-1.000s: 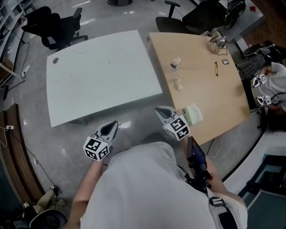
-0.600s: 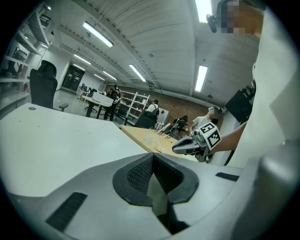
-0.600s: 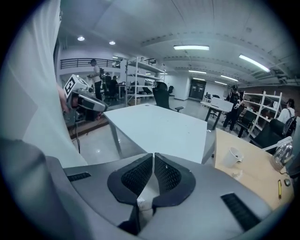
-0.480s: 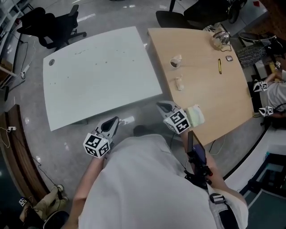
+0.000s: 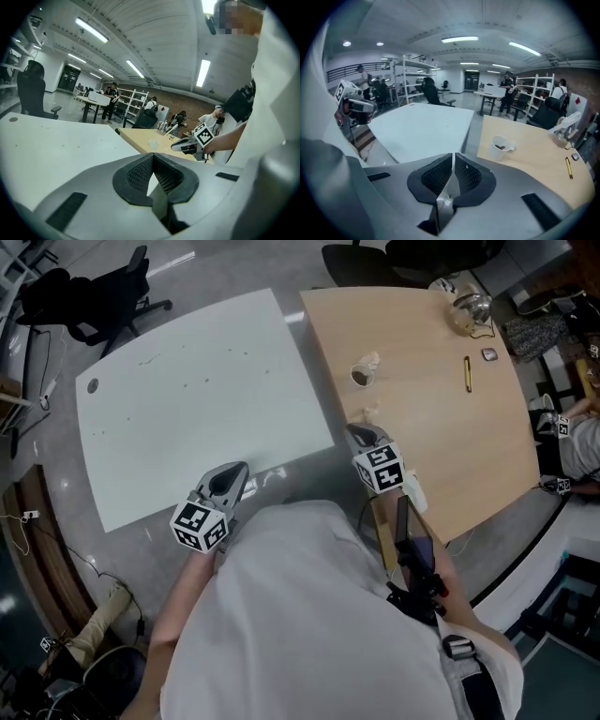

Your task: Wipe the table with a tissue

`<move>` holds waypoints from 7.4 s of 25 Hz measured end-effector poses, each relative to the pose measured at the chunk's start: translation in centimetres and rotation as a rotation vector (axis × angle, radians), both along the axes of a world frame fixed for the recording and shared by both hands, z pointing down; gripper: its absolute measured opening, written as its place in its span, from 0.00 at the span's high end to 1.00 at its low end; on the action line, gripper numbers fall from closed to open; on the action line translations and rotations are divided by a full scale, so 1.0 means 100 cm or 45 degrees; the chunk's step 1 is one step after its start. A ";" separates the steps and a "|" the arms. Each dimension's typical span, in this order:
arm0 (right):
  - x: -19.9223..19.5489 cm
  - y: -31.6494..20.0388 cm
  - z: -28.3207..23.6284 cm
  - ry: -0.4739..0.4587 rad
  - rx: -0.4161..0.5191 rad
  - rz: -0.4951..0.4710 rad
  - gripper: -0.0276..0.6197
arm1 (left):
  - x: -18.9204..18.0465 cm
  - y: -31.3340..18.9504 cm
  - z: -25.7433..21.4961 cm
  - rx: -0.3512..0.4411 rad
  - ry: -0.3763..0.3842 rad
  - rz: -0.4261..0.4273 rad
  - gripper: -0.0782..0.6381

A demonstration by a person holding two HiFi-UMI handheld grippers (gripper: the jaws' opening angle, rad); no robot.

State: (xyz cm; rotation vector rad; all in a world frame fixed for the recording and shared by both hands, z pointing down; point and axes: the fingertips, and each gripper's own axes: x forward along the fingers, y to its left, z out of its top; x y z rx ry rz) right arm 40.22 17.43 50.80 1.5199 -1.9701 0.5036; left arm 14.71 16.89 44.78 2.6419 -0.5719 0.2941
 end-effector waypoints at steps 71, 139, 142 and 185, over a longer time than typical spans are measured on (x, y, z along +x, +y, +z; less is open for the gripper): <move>0.094 -0.006 0.031 -0.291 -0.137 0.147 0.80 | 0.087 -0.076 0.003 -0.079 -0.099 0.187 0.88; -0.058 -0.244 0.074 -0.092 -0.158 0.043 0.80 | -0.127 -0.139 0.028 -0.224 -0.088 -0.178 0.88; -0.064 -0.247 0.085 -0.039 -0.186 -0.031 0.80 | -0.122 -0.135 0.030 -0.237 -0.094 -0.184 0.88; -0.048 -0.241 0.079 0.127 -0.127 -0.015 0.83 | -0.126 -0.132 0.027 -0.235 -0.104 -0.205 0.88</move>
